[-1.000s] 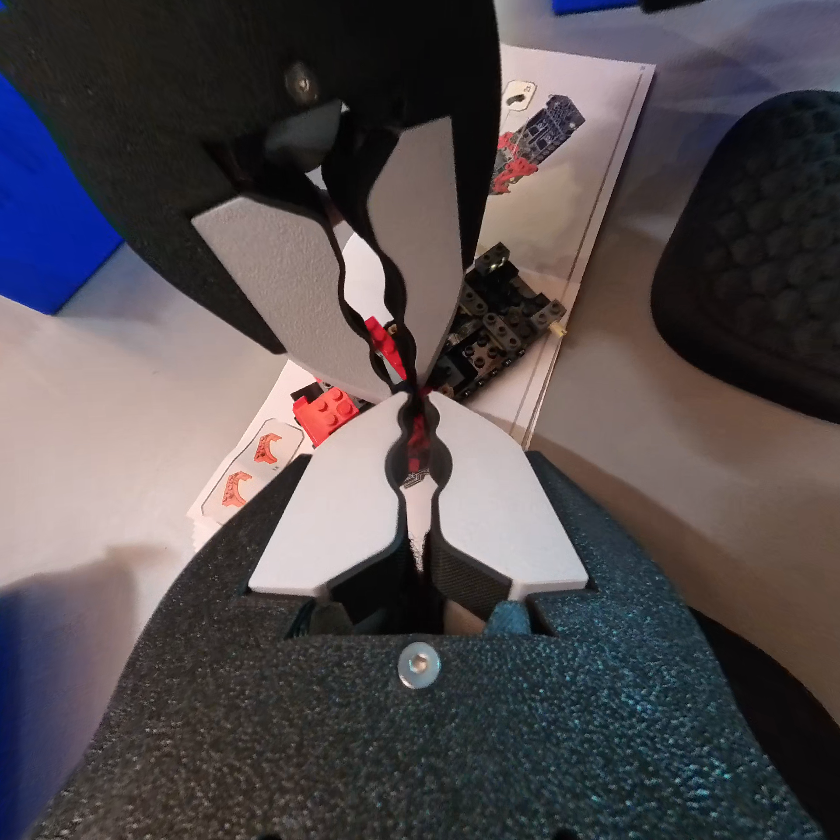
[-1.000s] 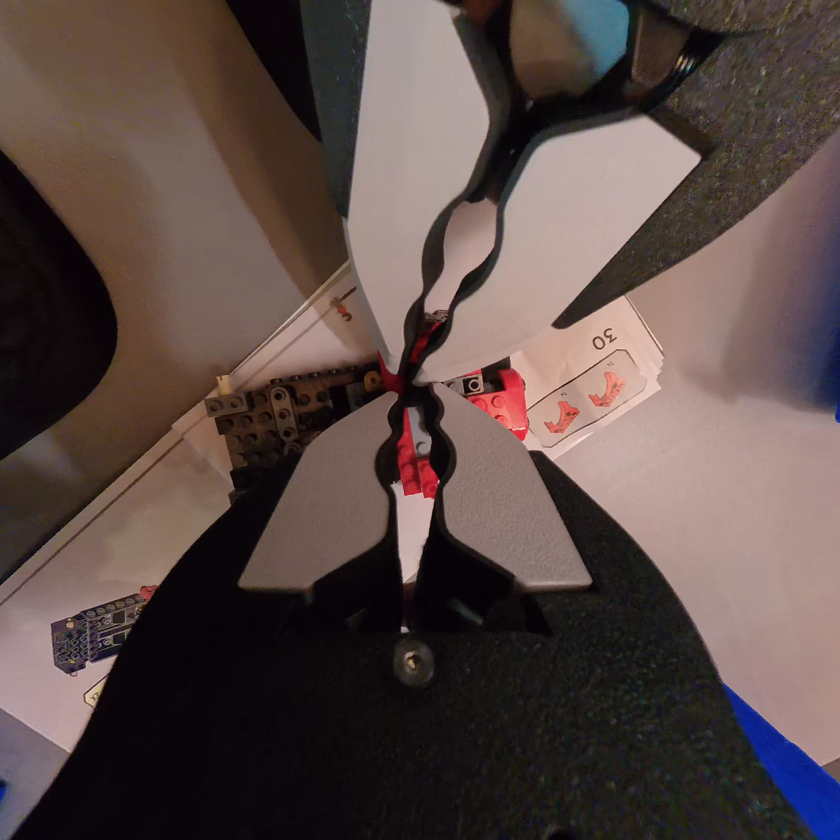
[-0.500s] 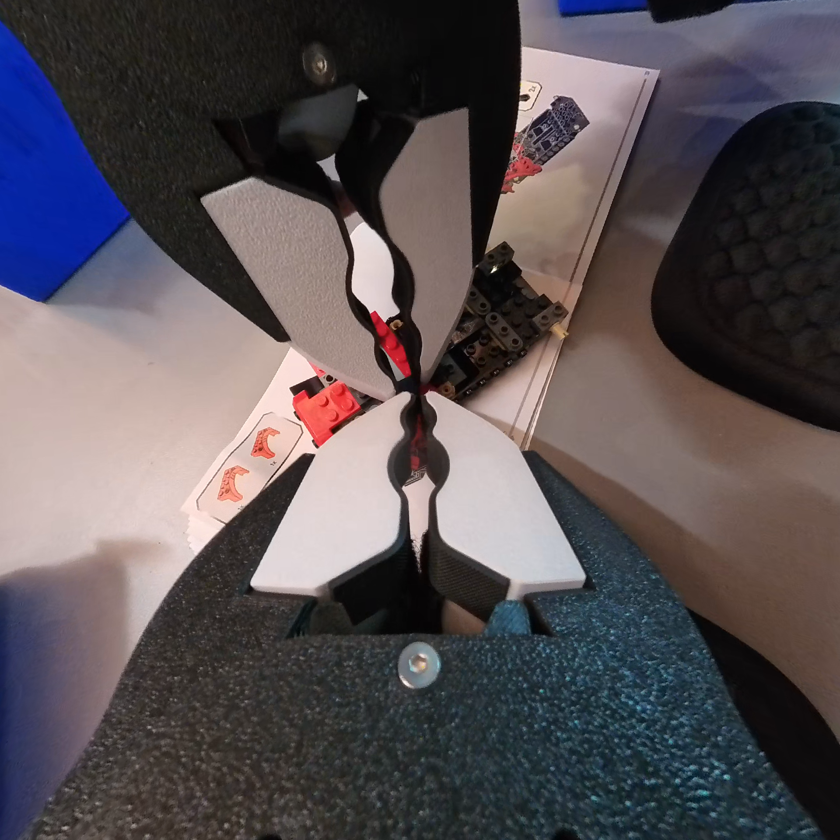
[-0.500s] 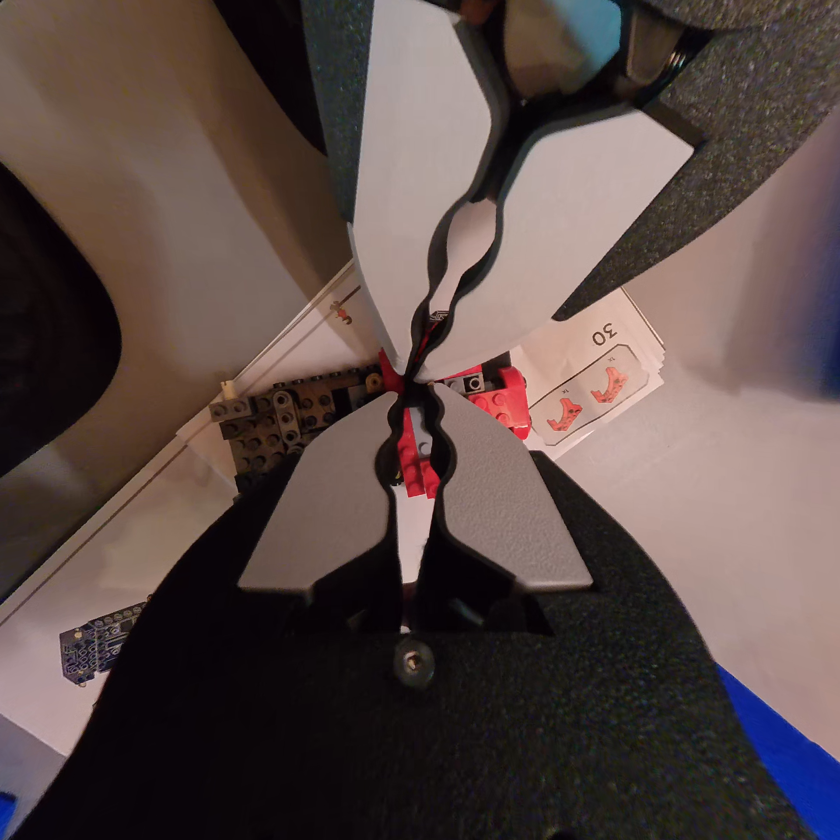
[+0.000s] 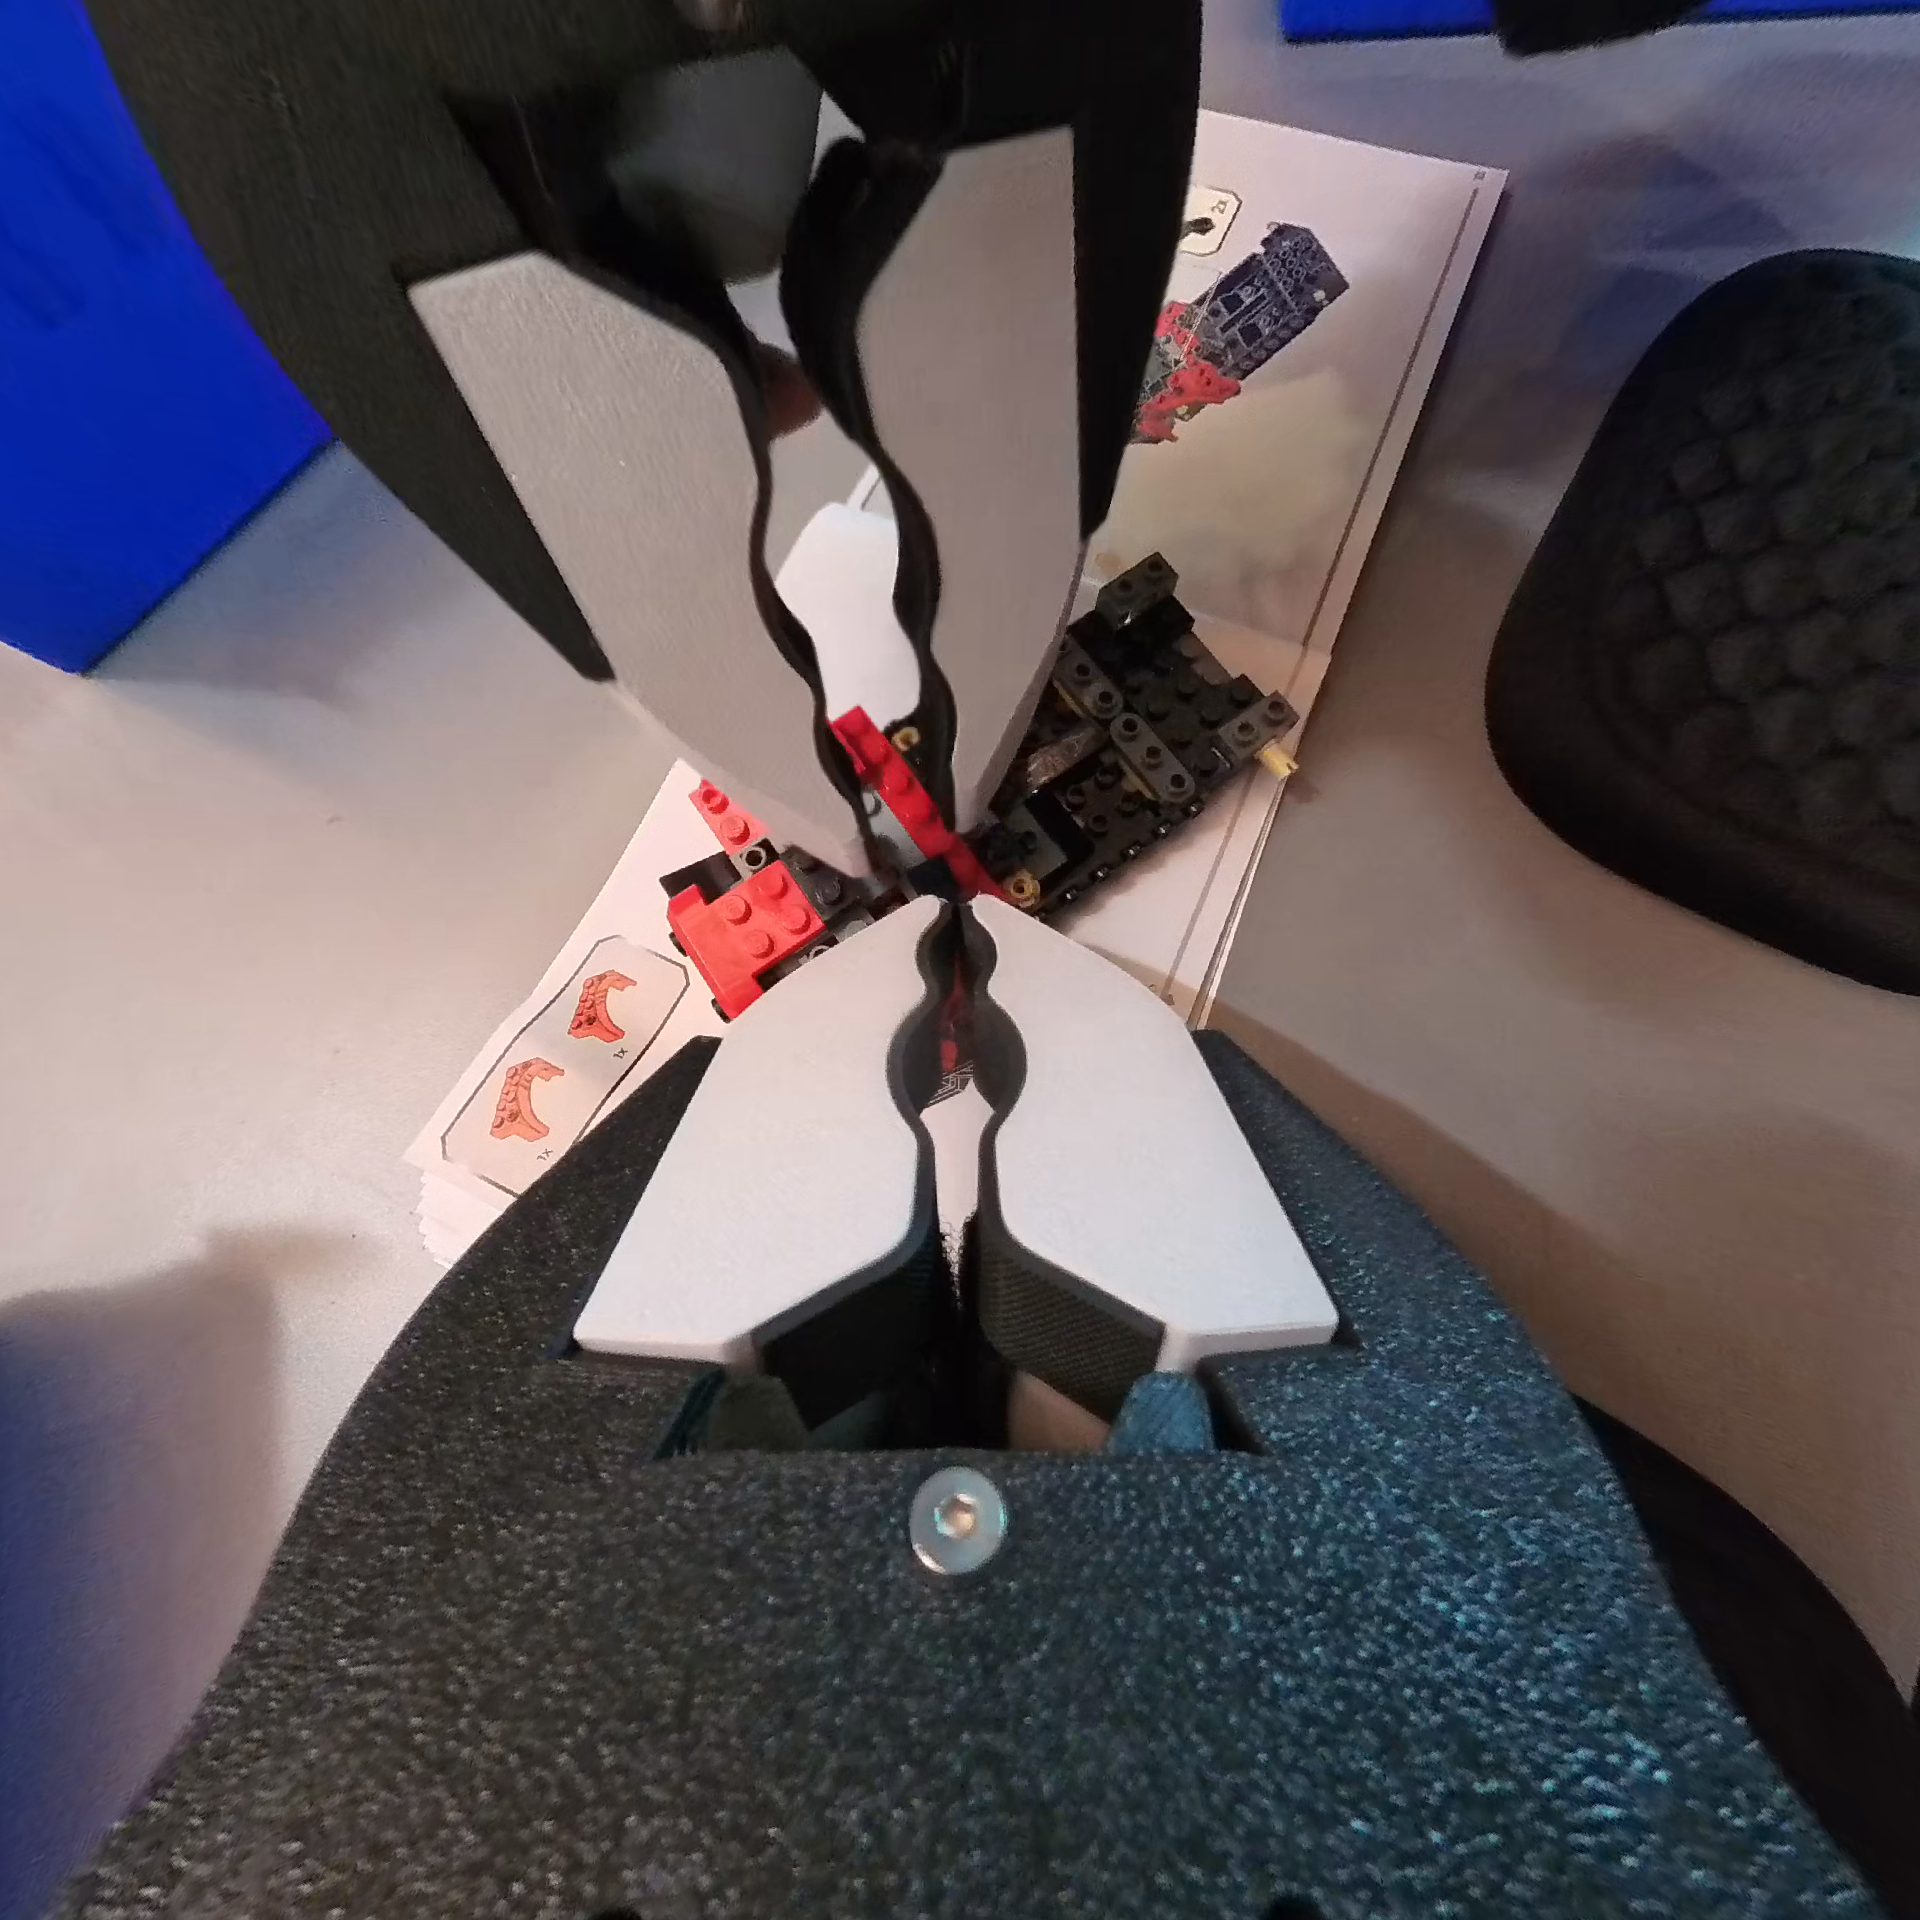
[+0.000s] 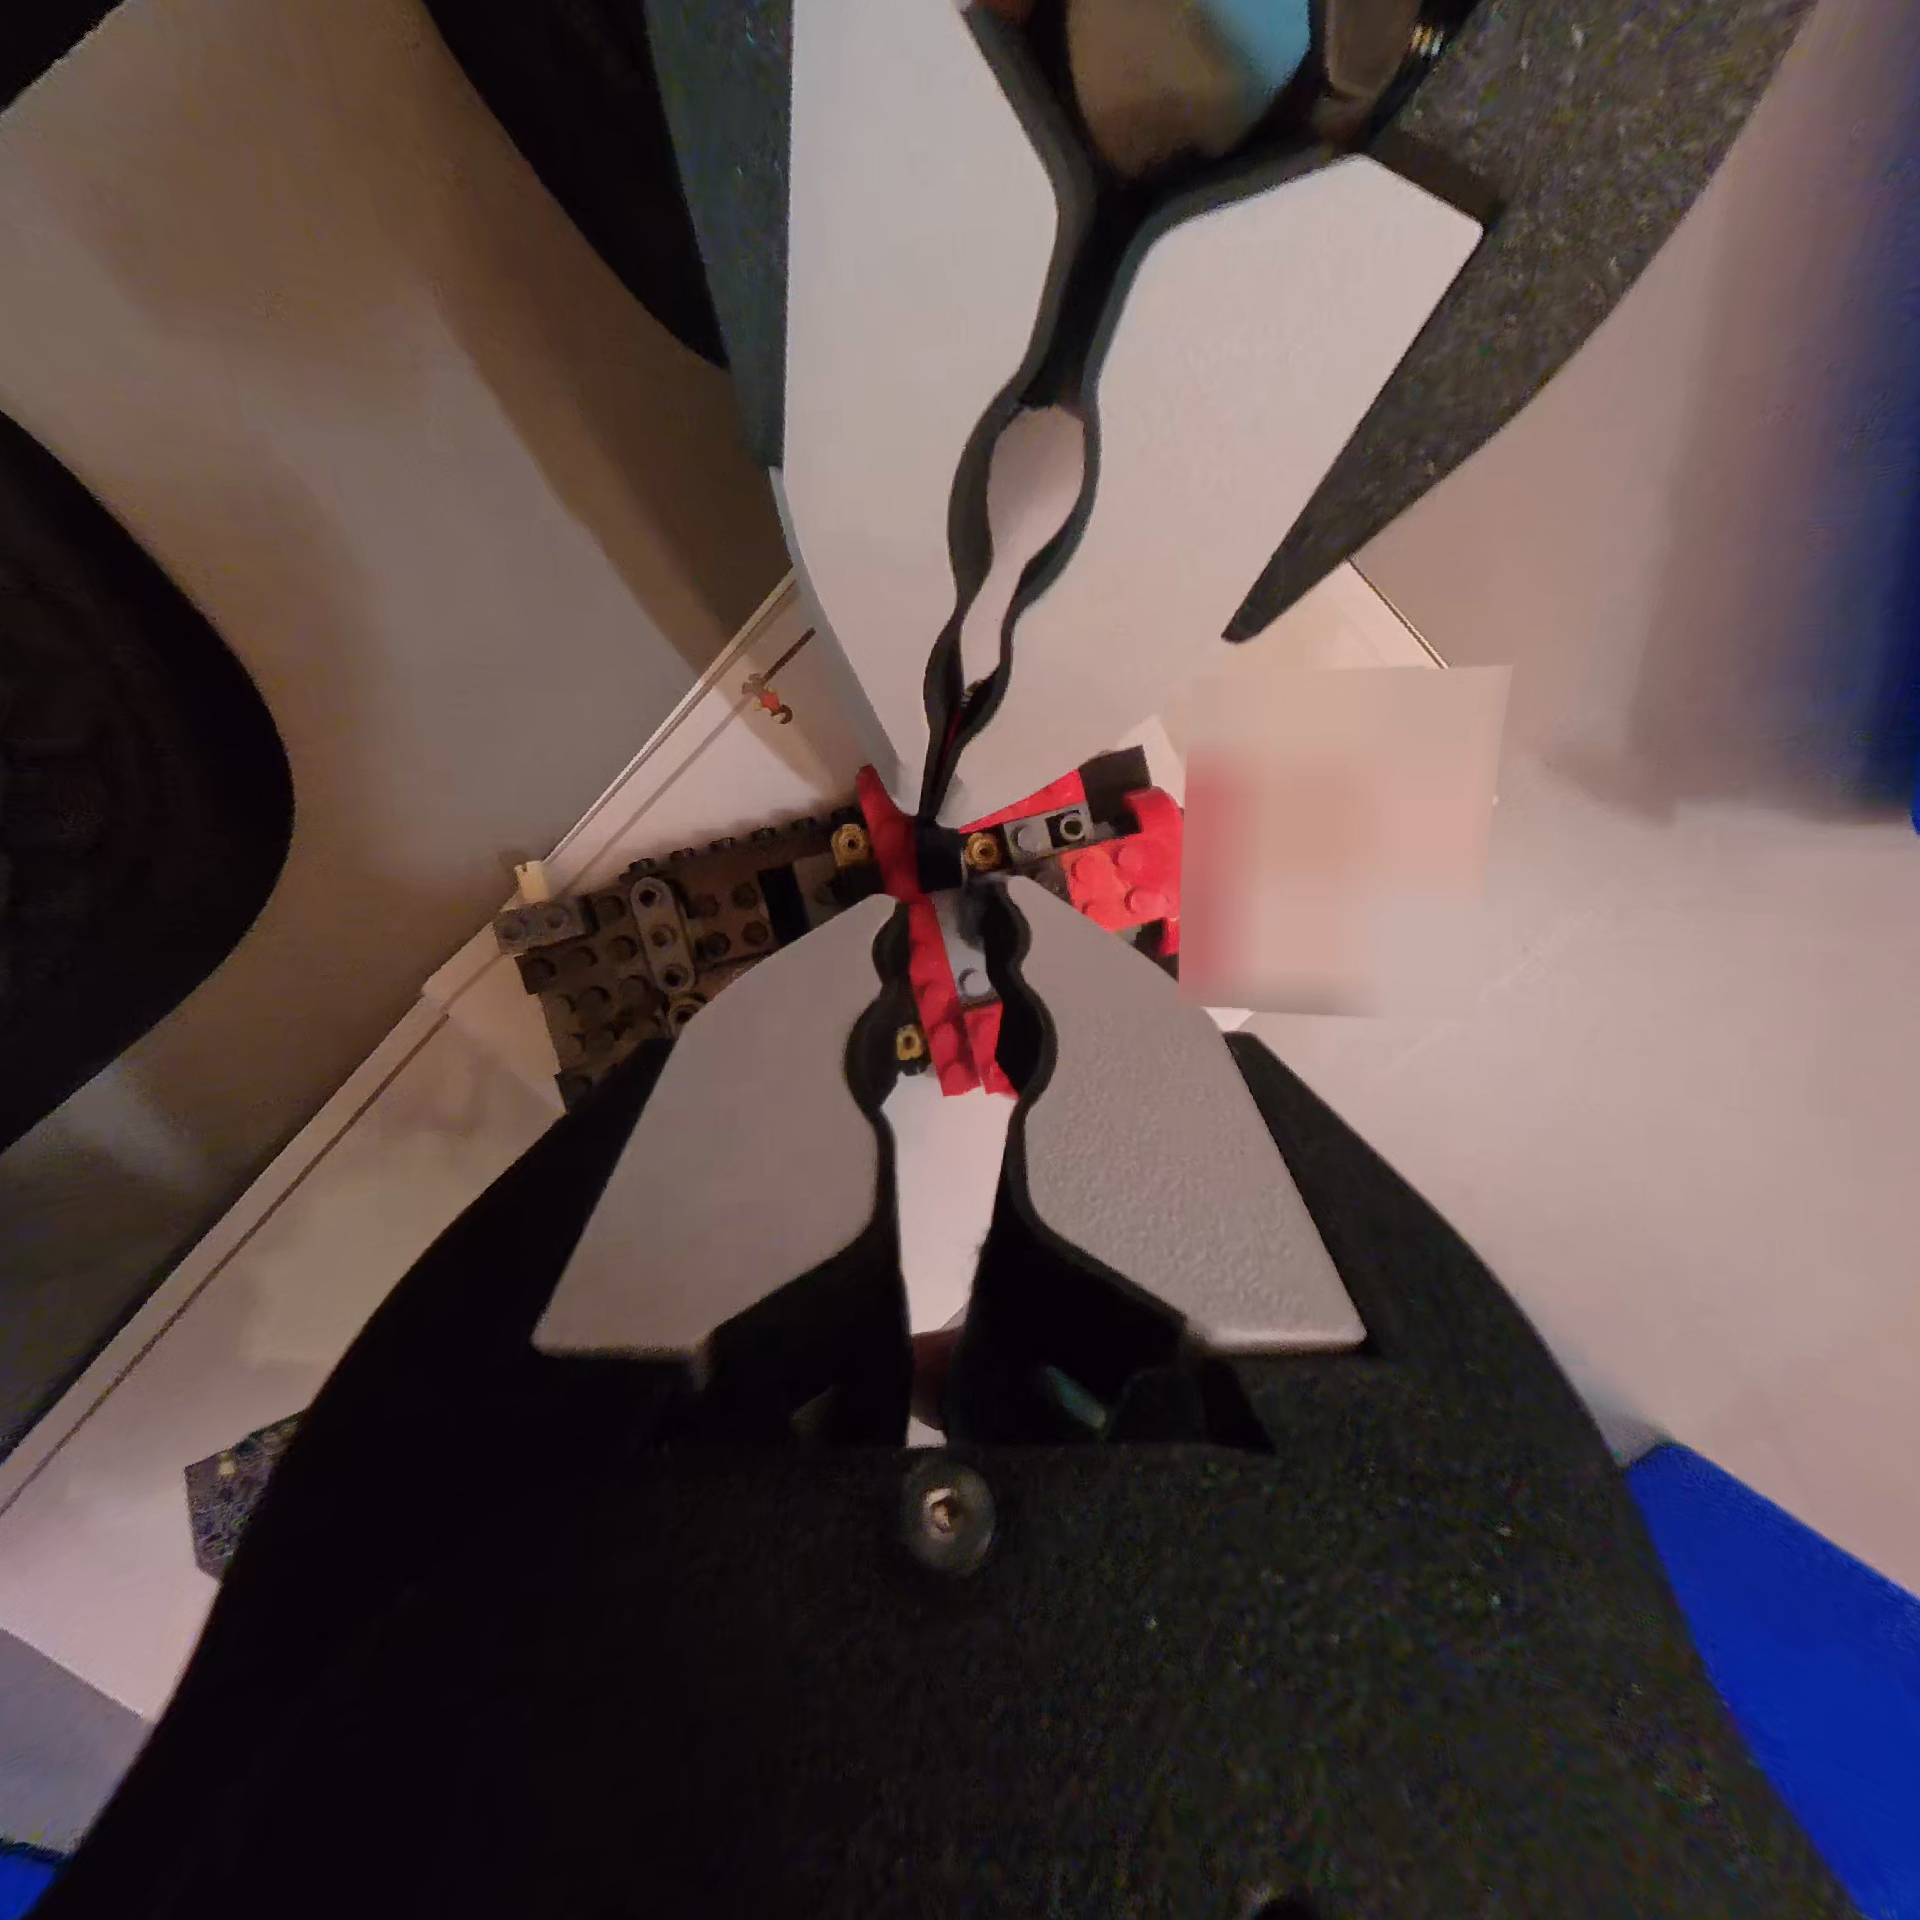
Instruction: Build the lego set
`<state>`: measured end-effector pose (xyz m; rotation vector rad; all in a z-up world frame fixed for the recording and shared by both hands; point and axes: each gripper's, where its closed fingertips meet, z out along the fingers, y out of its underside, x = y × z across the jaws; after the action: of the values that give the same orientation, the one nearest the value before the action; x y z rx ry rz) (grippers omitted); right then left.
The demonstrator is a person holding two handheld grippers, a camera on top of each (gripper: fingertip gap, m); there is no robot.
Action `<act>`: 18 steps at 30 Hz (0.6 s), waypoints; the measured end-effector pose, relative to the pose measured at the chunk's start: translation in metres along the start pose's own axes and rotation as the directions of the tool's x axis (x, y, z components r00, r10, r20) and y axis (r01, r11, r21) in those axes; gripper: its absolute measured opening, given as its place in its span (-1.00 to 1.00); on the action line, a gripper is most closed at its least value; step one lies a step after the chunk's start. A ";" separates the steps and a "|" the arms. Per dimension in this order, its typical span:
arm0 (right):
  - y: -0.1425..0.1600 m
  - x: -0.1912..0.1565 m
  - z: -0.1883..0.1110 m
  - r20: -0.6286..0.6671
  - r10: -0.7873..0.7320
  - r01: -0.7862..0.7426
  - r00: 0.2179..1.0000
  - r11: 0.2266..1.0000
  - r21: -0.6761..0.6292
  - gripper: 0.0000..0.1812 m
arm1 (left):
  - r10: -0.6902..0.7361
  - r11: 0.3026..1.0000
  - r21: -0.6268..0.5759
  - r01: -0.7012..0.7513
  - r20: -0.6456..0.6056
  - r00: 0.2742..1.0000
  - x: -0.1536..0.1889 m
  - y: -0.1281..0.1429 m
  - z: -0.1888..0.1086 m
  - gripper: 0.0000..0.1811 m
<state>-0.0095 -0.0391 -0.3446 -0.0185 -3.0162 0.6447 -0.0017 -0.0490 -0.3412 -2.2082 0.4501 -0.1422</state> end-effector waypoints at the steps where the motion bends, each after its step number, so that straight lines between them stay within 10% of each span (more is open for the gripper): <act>1: 0.000 0.000 -0.001 0.000 0.011 -0.011 1.000 1.000 0.007 -0.85 | 0.000 1.000 0.000 0.000 0.000 1.000 0.000 0.000 0.000 -1.00; 18: -0.009 -0.002 -0.005 -0.018 0.018 -0.016 1.000 0.995 0.093 -0.91 | -0.005 1.000 0.000 0.005 -0.001 1.000 0.000 0.000 0.000 -1.00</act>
<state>-0.0070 -0.0451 -0.3370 -0.0461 -2.9677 0.7817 -0.0019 -0.0489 -0.3411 -2.2091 0.4452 -0.1457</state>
